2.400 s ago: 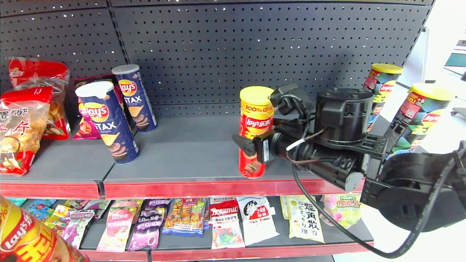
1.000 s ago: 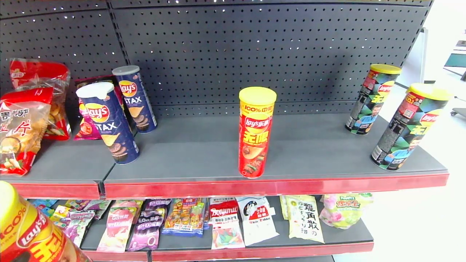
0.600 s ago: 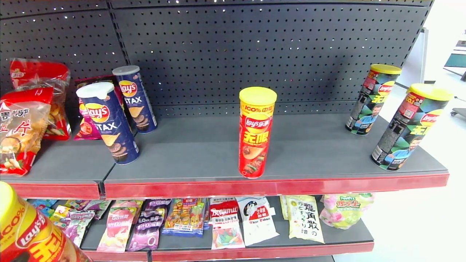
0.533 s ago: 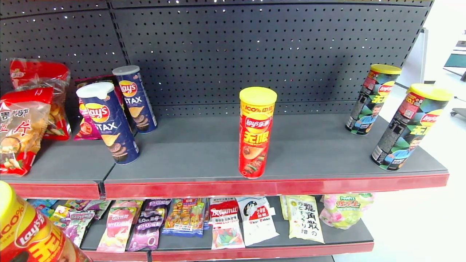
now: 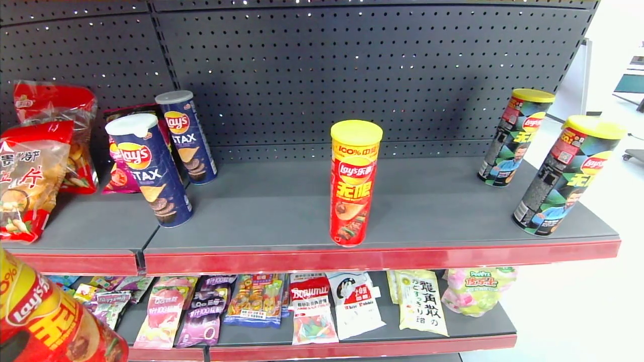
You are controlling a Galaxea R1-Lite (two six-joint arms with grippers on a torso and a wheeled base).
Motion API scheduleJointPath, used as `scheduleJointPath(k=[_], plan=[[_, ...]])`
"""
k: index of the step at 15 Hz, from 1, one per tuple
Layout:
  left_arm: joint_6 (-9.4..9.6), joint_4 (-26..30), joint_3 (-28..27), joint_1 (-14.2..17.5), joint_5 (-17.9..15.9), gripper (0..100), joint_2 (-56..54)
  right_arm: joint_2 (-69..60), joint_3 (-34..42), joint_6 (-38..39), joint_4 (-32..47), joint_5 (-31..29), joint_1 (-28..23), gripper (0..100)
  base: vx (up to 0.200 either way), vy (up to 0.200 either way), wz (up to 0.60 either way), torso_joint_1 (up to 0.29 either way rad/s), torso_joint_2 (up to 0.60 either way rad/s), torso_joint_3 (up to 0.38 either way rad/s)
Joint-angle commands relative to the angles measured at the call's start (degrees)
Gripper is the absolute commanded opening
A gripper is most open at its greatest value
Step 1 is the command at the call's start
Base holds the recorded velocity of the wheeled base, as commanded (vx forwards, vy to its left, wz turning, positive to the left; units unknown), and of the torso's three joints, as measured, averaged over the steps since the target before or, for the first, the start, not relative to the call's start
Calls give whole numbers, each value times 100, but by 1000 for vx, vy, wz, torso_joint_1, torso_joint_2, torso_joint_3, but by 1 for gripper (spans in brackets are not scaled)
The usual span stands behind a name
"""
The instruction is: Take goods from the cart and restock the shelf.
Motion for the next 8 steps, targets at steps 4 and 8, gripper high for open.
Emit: scheduleJointPath(k=[4,8], plan=[[1,-309,-55,5,1,0,416,-340,9,303,201,70,779,100,0,0,0,0,0,0],[1,-414,-81,-4,-25,0,654,-534,18,382,166,9,709,100,0,0,0,0,0,0]])
